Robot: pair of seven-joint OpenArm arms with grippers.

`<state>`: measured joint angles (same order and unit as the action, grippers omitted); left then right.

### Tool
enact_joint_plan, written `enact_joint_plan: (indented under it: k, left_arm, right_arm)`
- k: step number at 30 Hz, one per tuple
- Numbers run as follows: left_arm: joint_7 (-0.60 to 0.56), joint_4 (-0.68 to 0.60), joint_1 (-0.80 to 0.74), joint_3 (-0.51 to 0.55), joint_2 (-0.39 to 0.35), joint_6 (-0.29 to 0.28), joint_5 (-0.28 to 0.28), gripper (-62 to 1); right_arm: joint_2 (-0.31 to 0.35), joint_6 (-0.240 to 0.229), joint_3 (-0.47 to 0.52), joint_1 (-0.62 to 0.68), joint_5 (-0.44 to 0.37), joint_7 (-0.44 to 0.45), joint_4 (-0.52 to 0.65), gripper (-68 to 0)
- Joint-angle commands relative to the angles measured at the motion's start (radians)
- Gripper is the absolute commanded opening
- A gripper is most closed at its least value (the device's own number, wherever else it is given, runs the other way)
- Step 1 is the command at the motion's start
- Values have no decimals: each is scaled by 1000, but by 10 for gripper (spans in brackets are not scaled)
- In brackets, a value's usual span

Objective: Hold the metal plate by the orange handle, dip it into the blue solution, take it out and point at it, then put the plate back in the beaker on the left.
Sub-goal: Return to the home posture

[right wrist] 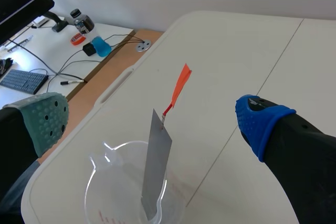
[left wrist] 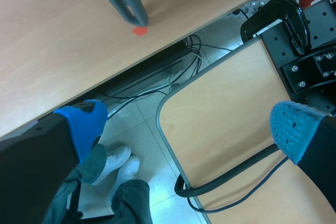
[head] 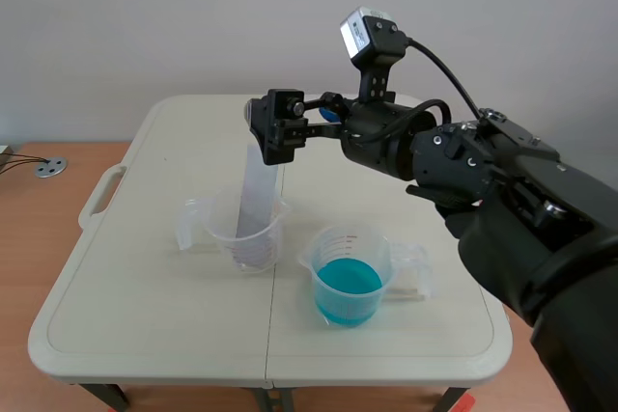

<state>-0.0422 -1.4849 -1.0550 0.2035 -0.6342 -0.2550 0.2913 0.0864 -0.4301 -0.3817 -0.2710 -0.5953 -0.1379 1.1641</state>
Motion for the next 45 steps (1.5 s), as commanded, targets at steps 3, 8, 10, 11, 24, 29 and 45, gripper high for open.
enact_joint_plan:
  k: [3,8,10,11,24,29,45]
  left_arm:
    - [-14,-15,22,-3,5,-3,18,14]
    - [-14,-21,121,-3,5,-10,57,14]
    - [-14,-34,164,-3,5,-10,56,14]
    - [-14,-42,185,-3,5,-11,56,14]
    - [-75,-117,460,-5,6,-154,57,14]
    - [-75,-125,543,-42,7,-164,57,14]
    - [-111,-310,626,-172,29,-163,55,14]
  right_arm:
    - [54,-3,1,-10,29,27,40,-11]
    - [126,-3,1,54,70,71,138,-12]
    - [151,-3,1,89,101,83,183,-12]
    - [164,-3,1,106,117,89,204,-12]
    - [433,146,21,431,151,182,566,-12]
    - [470,159,109,568,185,224,653,-12]
    - [470,154,289,888,206,280,845,-12]
